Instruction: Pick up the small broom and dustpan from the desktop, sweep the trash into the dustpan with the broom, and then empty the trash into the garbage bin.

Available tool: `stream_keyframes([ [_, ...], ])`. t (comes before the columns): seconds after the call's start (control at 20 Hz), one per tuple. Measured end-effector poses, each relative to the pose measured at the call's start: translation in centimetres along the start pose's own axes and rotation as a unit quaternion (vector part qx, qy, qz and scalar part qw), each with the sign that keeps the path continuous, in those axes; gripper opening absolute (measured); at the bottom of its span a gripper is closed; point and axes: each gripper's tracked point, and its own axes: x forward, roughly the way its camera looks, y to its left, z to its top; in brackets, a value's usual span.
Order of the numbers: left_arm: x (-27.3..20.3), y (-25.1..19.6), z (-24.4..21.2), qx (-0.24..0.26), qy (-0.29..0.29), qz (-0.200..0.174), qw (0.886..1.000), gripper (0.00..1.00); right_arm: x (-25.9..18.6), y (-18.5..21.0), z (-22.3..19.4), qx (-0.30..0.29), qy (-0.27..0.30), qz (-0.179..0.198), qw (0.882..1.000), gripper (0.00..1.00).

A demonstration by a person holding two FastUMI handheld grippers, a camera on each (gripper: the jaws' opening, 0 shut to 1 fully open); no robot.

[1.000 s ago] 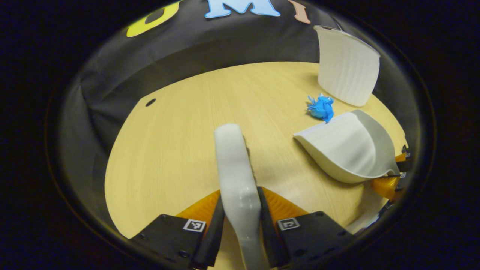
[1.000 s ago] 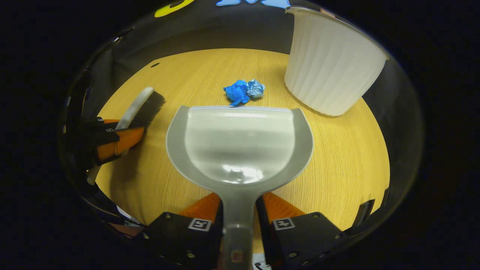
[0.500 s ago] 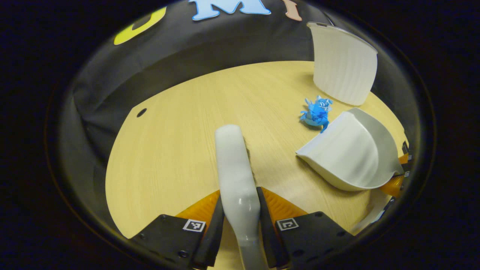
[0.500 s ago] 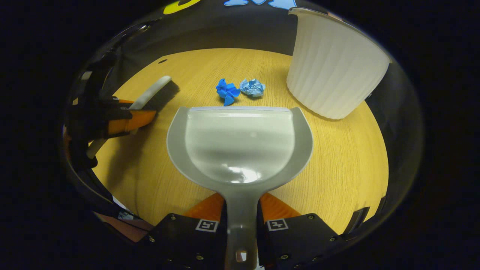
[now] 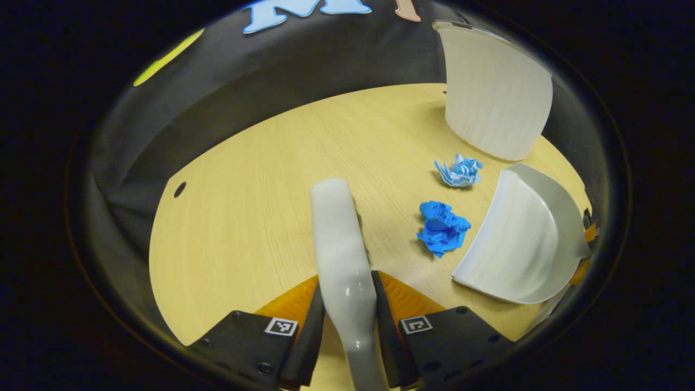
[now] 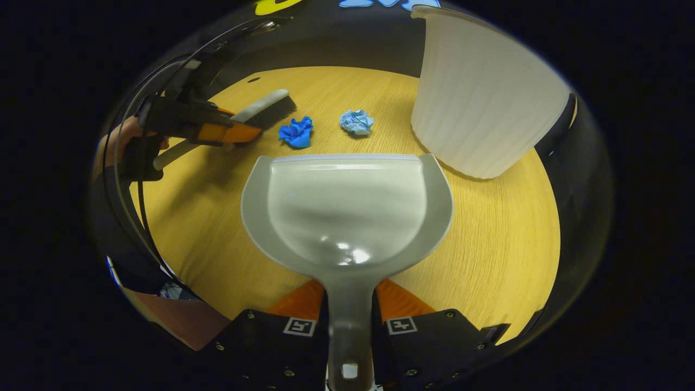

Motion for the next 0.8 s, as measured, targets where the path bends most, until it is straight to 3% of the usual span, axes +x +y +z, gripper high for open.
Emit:
stream_keyframes([
  [0.2,0.5,-2.4,1.2,0.013,0.009,-0.008,1.000,0.57,0.1,-1.5,0.0,-0.010,0.005,0.017,1.000,0.29],
  [0.25,0.7,-3.3,1.5,0.014,0.011,-0.014,1.000,0.57,0.0,-1.8,0.0,-0.012,0.005,0.019,1.000,0.36],
  [0.35,0.8,-4.8,2.2,0.017,0.013,-0.029,0.999,0.57,0.0,-2.0,-0.1,-0.025,0.010,0.024,0.999,0.29],
  [0.5,0.7,-6.0,3.7,0.029,0.017,-0.049,0.998,0.54,0.1,-2.4,0.1,-0.049,0.019,0.037,0.998,0.33],
  [0.6,0.7,-6.6,4.8,0.052,0.018,-0.061,0.997,0.53,0.0,-2.5,0.2,-0.050,0.024,0.047,0.997,0.29],
  [0.8,1.5,-9.2,5.8,0.116,0.016,-0.119,0.986,0.55,-0.2,-2.3,0.2,-0.057,0.026,0.051,0.997,0.33],
])
